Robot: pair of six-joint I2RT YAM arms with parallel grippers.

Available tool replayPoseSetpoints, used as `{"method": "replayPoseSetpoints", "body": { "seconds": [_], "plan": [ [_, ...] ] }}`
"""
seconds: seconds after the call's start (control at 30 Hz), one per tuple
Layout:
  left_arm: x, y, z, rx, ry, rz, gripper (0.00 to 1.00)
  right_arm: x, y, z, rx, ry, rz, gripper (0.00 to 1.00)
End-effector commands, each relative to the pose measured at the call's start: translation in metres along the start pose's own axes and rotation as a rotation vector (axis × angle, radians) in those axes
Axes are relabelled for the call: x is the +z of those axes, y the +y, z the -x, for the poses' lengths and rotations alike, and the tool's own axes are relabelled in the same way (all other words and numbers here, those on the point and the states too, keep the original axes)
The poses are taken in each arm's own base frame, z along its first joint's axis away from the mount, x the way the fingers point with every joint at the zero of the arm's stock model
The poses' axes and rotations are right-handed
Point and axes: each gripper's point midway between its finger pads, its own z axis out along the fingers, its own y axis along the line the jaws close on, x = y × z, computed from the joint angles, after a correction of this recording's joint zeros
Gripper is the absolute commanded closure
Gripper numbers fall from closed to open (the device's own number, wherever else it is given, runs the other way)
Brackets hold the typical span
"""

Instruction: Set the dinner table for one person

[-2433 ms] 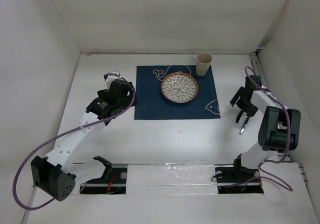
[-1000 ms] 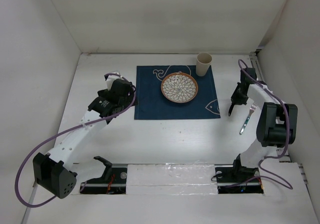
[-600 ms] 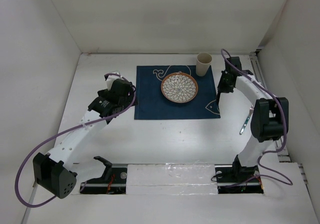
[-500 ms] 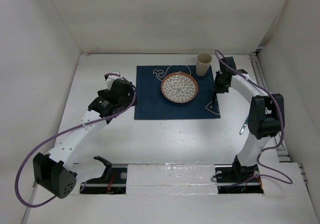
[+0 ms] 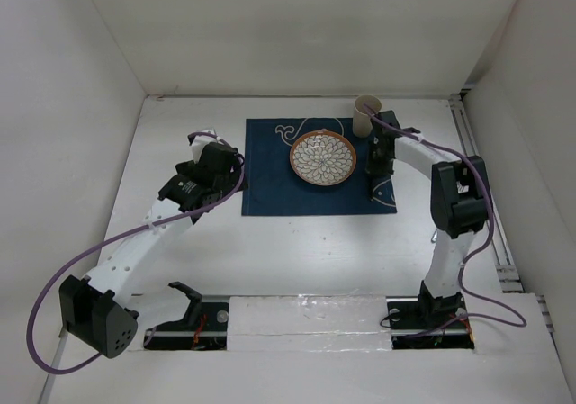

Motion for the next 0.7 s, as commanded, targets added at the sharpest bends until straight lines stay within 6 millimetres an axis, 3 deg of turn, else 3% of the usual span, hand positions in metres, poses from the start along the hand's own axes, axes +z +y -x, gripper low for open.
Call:
{"method": "replayPoseSetpoints", "body": {
  "seconds": [0.0, 0.1, 0.13, 0.2, 0.27, 0.4, 0.53, 0.57, 0.63, 0.67],
  "plan": [
    [-0.001, 0.002, 0.002, 0.002, -0.013, 0.007, 0.00, -0.007, 0.014, 0.022, -0.014, -0.063, 0.032, 1.00],
    [-0.001, 0.002, 0.002, 0.002, -0.013, 0.007, 0.00, -0.007, 0.016, 0.021, -0.013, -0.066, 0.026, 0.90],
    [-0.001, 0.002, 0.002, 0.002, -0.013, 0.007, 0.00, -0.009, 0.016, 0.025, -0.011, -0.078, 0.019, 0.75],
    [-0.001, 0.002, 0.002, 0.002, -0.013, 0.007, 0.00, -0.009, 0.014, 0.023, -0.001, -0.072, 0.007, 0.64],
    [-0.001, 0.002, 0.002, 0.002, -0.013, 0.007, 0.00, -0.023, 0.020, 0.030, 0.003, -0.105, 0.026, 0.51],
    [-0.001, 0.001, 0.001, 0.002, -0.008, -0.001, 0.00, -0.053, 0.021, 0.043, 0.034, -0.193, 0.054, 0.44],
    [-0.006, 0.001, 0.005, -0.009, -0.024, -0.012, 0.00, -0.079, -0.018, 0.047, 0.119, -0.271, -0.018, 0.43],
    [-0.009, 0.002, 0.007, -0.015, -0.033, -0.018, 0.00, -0.082, -0.044, 0.040, 0.177, -0.265, -0.063, 0.43],
    [-0.010, 0.007, 0.012, -0.029, -0.059, 0.006, 0.00, -0.083, -0.075, 0.030, 0.274, -0.256, -0.111, 0.43],
    [-0.010, 0.010, 0.012, -0.047, -0.060, 0.024, 0.00, -0.084, -0.105, 0.027, 0.353, -0.256, -0.150, 0.43]
  ]
}}
